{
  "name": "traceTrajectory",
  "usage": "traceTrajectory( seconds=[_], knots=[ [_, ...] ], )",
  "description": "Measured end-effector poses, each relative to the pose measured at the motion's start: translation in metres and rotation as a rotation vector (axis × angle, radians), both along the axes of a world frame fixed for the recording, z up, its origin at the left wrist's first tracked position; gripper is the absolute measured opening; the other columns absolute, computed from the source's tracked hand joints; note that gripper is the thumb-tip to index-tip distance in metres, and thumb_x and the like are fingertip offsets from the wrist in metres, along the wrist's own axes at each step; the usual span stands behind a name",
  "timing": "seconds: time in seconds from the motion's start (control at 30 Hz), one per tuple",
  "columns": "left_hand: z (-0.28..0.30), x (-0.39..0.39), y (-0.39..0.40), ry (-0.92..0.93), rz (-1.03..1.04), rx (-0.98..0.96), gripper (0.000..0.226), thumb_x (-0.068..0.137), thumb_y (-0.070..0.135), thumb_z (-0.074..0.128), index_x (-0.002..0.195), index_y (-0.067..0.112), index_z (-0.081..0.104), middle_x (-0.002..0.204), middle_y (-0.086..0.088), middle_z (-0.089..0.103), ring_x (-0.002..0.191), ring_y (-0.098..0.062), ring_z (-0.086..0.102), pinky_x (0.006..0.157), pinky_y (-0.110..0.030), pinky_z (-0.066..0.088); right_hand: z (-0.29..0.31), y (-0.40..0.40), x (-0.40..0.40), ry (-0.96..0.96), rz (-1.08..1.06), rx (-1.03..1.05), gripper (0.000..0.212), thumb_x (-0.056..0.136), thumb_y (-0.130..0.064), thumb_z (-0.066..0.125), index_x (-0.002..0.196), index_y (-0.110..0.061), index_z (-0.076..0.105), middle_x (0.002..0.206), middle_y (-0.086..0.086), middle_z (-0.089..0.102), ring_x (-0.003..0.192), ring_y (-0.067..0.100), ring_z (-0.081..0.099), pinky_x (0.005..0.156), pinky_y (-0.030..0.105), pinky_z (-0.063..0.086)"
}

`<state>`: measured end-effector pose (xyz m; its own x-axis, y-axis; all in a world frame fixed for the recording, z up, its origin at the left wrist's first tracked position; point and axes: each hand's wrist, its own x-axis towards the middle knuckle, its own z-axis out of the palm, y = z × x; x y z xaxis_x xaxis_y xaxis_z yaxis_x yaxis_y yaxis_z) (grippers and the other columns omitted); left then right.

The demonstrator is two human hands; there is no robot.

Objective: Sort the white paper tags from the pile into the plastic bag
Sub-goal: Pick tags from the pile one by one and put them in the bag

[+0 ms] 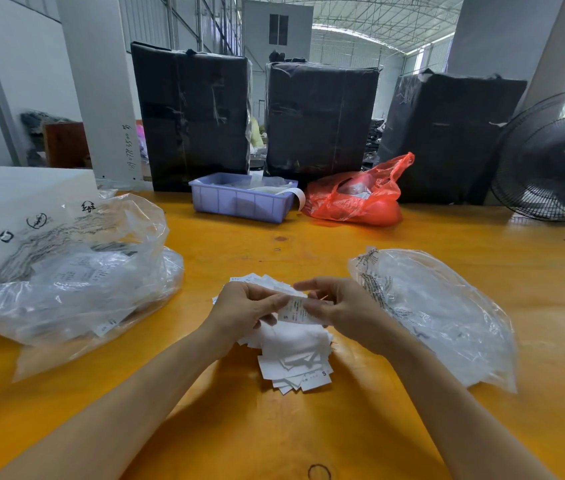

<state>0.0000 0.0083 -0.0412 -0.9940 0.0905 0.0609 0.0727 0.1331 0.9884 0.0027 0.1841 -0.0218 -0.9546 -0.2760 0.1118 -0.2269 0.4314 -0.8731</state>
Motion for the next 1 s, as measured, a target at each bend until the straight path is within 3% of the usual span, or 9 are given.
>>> traceTrajectory(
  seconds=[0.1, 0.23, 0.37, 0.53, 0.67, 0.77, 0.83, 0.93, 1.0],
  knots=[
    [-0.001, 0.0, 0.001, 0.018, 0.009, -0.021, 0.004, 0.08, 0.016, 0.073, 0.077, 0.015, 0.075, 0.056, 0.002, 0.068, 0.046, -0.003, 0.054, 0.045, -0.015, 0.037, 0.0, -0.001, 0.001, 0.036, -0.021, -0.034, 0.036, 0.081, -0.004, 0.071, 0.114, -0.012, 0.059, 0.078, 0.001, 0.062, 0.072, 0.013, 0.061, 0.071, 0.033, 0.053],
    [-0.003, 0.003, 0.007, 0.037, -0.003, -0.032, 0.004, 0.08, 0.016, 0.073, 0.077, 0.016, 0.076, 0.068, -0.002, 0.071, 0.058, -0.007, 0.06, 0.052, -0.021, 0.043, -0.002, -0.004, 0.002, 0.079, -0.021, -0.066, 0.043, 0.073, -0.007, 0.078, 0.111, -0.013, 0.058, 0.08, 0.003, 0.069, 0.075, 0.015, 0.067, 0.072, 0.032, 0.055],
    [-0.002, 0.0, 0.007, -0.005, 0.096, 0.134, 0.009, 0.082, 0.016, 0.071, 0.084, 0.008, 0.074, 0.082, -0.012, 0.072, 0.077, -0.022, 0.066, 0.071, -0.036, 0.053, -0.003, -0.009, 0.002, 0.079, -0.064, -0.183, 0.036, 0.078, -0.006, 0.074, 0.111, -0.011, 0.058, 0.093, 0.012, 0.066, 0.084, 0.022, 0.067, 0.069, 0.025, 0.057],
    [-0.001, 0.001, 0.011, -0.064, 0.165, 0.34, 0.013, 0.079, 0.015, 0.072, 0.086, 0.004, 0.072, 0.083, -0.012, 0.069, 0.076, -0.021, 0.065, 0.068, -0.03, 0.054, -0.007, -0.014, 0.004, 0.137, -0.103, -0.243, 0.022, 0.083, -0.004, 0.069, 0.105, -0.002, 0.065, 0.086, 0.01, 0.069, 0.073, 0.015, 0.067, 0.064, 0.02, 0.056],
    [0.0, 0.004, 0.015, -0.054, 0.223, 0.411, 0.012, 0.076, 0.017, 0.075, 0.082, 0.006, 0.072, 0.073, -0.008, 0.069, 0.065, -0.018, 0.065, 0.05, -0.022, 0.05, -0.01, -0.022, 0.006, 0.188, -0.055, -0.226, 0.016, 0.087, -0.013, 0.066, 0.101, -0.018, 0.07, 0.083, 0.004, 0.07, 0.072, 0.013, 0.064, 0.065, 0.023, 0.056],
    [0.002, 0.003, 0.014, -0.074, 0.281, 0.487, 0.023, 0.074, 0.018, 0.076, 0.09, 0.001, 0.071, 0.078, -0.01, 0.068, 0.07, -0.02, 0.063, 0.056, -0.026, 0.051, -0.01, -0.023, 0.004, 0.138, -0.109, -0.301, 0.024, 0.088, -0.01, 0.065, 0.111, -0.014, 0.065, 0.082, 0.003, 0.066, 0.067, 0.011, 0.064, 0.064, 0.021, 0.056],
    [0.003, 0.004, 0.015, -0.092, 0.302, 0.499, 0.024, 0.074, 0.021, 0.076, 0.089, 0.003, 0.071, 0.078, -0.008, 0.067, 0.072, -0.02, 0.061, 0.058, -0.028, 0.049, -0.009, -0.022, 0.005, 0.153, -0.148, -0.325, 0.02, 0.086, -0.006, 0.066, 0.106, -0.007, 0.067, 0.078, 0.003, 0.068, 0.063, 0.008, 0.065, 0.063, 0.019, 0.055],
    [0.003, 0.006, 0.016, -0.101, 0.323, 0.47, 0.021, 0.075, 0.024, 0.076, 0.085, 0.006, 0.071, 0.074, -0.006, 0.065, 0.067, -0.021, 0.059, 0.054, -0.027, 0.046, -0.011, -0.024, 0.008, 0.292, -0.148, -0.196, 0.008, 0.084, -0.008, 0.069, 0.091, -0.009, 0.072, 0.072, -0.001, 0.069, 0.061, 0.008, 0.065, 0.061, 0.021, 0.054],
    [0.003, 0.007, 0.016, -0.103, 0.322, 0.463, 0.025, 0.076, 0.026, 0.075, 0.09, 0.005, 0.072, 0.075, -0.008, 0.065, 0.066, -0.022, 0.061, 0.05, -0.027, 0.045, -0.011, -0.025, 0.01, 0.368, -0.127, -0.088, 0.011, 0.083, -0.017, 0.071, 0.092, -0.011, 0.074, 0.076, -0.001, 0.069, 0.065, 0.01, 0.065, 0.06, 0.022, 0.054]
  ],
)
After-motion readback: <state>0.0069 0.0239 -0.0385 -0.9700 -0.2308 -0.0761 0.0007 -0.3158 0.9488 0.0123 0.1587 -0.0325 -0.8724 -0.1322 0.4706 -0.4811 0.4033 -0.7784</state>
